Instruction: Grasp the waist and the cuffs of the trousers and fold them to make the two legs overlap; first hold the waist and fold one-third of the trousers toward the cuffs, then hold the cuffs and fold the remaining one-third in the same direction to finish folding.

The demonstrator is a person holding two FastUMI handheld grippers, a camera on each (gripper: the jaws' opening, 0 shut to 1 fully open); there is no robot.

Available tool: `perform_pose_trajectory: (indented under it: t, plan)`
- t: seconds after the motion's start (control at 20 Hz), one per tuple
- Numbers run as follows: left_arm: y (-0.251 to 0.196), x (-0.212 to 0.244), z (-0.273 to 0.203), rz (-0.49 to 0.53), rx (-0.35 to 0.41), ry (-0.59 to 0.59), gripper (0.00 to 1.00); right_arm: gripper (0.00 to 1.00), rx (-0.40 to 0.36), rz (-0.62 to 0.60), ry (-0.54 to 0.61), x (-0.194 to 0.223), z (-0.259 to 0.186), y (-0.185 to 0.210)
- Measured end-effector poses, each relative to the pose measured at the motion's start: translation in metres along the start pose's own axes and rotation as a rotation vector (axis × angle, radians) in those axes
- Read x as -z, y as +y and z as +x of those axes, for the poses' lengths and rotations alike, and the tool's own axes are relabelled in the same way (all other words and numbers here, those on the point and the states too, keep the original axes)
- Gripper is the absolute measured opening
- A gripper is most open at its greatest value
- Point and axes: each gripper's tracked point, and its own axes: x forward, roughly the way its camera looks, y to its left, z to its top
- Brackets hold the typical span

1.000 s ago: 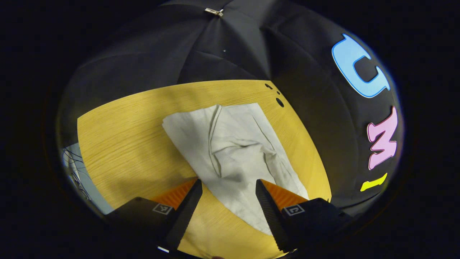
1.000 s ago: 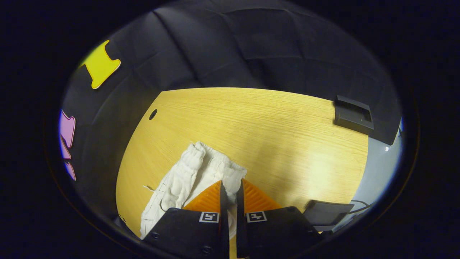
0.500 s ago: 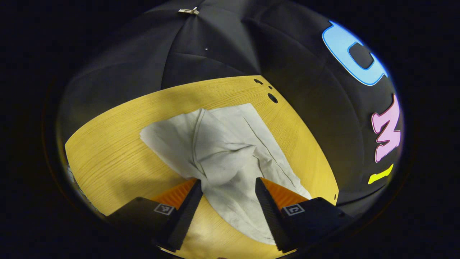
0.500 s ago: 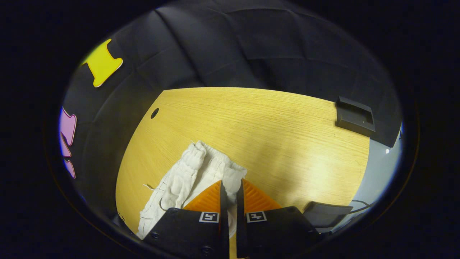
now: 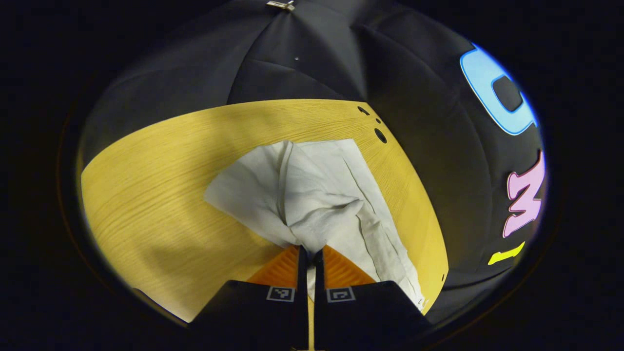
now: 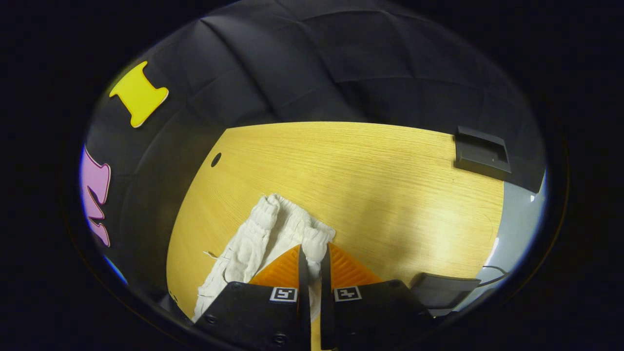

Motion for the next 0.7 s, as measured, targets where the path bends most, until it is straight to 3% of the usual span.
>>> perform_pose_trajectory:
  t: [0.4,0.7]
  plan:
    - [0.008,0.037,-0.028,-0.028,0.058,0.033,0.10,0.12,-0.211,0.047,-0.131,-0.040,-0.049,0.022]
    - [0.013,0.063,-0.044,-0.016,0.070,0.057,0.10,0.12,-0.373,-0.139,-0.161,-0.041,-0.054,0.046]
